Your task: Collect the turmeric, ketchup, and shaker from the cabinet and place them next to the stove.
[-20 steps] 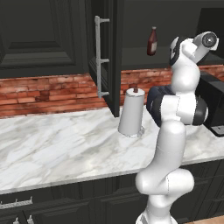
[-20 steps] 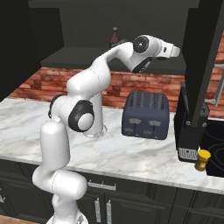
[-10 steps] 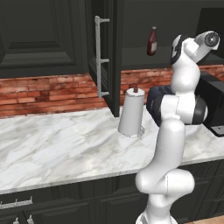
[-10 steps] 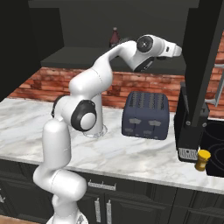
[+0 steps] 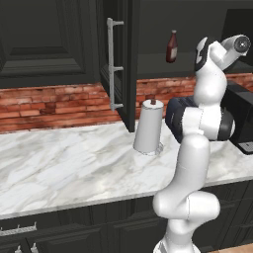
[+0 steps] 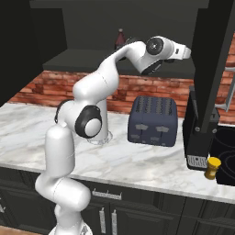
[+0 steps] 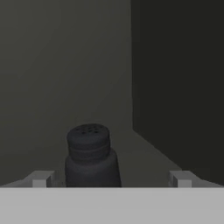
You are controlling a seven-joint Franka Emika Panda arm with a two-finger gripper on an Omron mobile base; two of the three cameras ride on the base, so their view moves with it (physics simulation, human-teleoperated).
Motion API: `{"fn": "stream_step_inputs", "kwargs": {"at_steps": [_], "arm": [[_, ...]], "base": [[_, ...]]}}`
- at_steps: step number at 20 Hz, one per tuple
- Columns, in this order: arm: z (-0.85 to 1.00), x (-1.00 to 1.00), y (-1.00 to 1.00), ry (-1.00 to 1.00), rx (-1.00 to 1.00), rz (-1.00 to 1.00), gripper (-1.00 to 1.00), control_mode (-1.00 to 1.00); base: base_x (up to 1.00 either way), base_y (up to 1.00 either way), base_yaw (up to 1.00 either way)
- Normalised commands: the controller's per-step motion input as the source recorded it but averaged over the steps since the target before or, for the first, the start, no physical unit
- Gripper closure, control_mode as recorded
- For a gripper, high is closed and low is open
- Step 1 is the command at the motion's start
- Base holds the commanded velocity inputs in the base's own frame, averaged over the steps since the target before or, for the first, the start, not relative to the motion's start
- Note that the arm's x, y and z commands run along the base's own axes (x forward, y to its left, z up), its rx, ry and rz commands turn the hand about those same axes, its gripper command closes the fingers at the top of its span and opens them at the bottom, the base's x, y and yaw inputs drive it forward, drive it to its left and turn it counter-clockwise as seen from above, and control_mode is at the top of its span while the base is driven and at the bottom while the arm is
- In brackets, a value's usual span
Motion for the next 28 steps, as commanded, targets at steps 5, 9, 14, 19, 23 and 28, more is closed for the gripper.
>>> {"fn": "stream_step_inputs", "kwargs": {"at_steps": [5, 9, 14, 19, 23, 28], "arm": [[0.0, 0.0, 0.0, 0.0, 0.0, 0.06, -1.0, -1.0], [0.0, 0.0, 0.0, 0.0, 0.0, 0.07, -1.0, -1.0], [-0.03, 0.0, 0.0, 0.0, 0.0, 0.08, -1.0, -1.0], [-0.04, 0.04, 0.01, 0.0, 0.0, 0.08, -1.0, -1.0], [0.0, 0.15, 0.02, 0.0, 0.0, 0.09, -1.0, -1.0], [0.0, 0.18, 0.0, 0.02, 0.0, 0.09, -1.0, -1.0]], "base": [[0.0, 0.0, 0.0], [0.0, 0.0, 0.0], [0.0, 0.0, 0.0], [0.0, 0.0, 0.0], [0.0, 0.0, 0.0], [0.0, 0.0, 0.0]]}}
